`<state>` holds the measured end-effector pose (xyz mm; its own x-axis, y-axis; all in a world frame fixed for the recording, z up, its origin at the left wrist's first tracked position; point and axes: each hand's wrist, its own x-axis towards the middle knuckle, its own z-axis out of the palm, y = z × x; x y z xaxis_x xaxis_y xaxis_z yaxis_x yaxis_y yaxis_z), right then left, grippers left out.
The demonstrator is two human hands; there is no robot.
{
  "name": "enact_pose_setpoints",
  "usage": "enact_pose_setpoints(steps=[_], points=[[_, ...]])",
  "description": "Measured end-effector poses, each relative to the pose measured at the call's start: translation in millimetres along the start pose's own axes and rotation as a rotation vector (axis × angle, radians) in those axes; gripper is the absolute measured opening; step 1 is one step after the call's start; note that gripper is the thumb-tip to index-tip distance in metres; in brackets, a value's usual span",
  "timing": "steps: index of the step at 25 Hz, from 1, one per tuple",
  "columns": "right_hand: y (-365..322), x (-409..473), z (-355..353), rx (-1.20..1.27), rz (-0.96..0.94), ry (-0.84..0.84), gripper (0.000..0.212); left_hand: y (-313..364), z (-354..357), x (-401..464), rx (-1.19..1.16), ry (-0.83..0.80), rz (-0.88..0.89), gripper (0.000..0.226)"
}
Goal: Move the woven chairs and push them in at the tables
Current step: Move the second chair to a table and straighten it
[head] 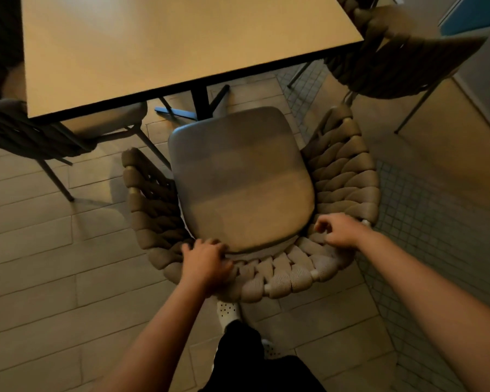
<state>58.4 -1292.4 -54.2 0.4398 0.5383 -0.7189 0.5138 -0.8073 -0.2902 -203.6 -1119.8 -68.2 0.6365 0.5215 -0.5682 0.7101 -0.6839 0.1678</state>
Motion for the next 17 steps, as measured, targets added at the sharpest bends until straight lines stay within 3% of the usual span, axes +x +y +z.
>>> enact_pose_setpoints(steps=[2, 4, 7, 10, 13, 15, 17], points=[[3.5, 6.9, -15.6, -0.059, -0.026, 0.335, 0.029, -29.9, -8.4, 7.2, -0.023, 0.196, -0.271, 0.049], [8.8, 16.7, -30.7, -0.176, 0.067, 0.469, 0.035, -54.8, -14.7, 11.2, -0.154, 0.259, -0.504, 0.060], [23.8, 24.3, -43.4, -0.182, 0.247, 0.436, 0.048, -64.5, -10.8, 10.0, -0.223, 0.290, -0.551, 0.076], [42.4, 28.9, -47.1, -0.134, 0.245, 0.491, 0.066, -56.2, -8.4, 7.7, -0.466, 0.391, -0.596, 0.087], [53.5, 36.1, -46.1, 0.280, 0.335, 0.513, 0.091, -54.7, -10.1, 6.5, -0.842, 0.441, -0.749, 0.101], [58.0, 43.6, -45.3, 0.478, 0.423, 0.508, 0.092, -57.3, -7.7, 5.6, -0.896, 0.440, -0.768, 0.104], [61.3, 50.0, -44.6, 0.480, 0.462, 0.539, 0.083, -59.9, -6.3, 7.2, -0.900, 0.460, -0.758, 0.104]])
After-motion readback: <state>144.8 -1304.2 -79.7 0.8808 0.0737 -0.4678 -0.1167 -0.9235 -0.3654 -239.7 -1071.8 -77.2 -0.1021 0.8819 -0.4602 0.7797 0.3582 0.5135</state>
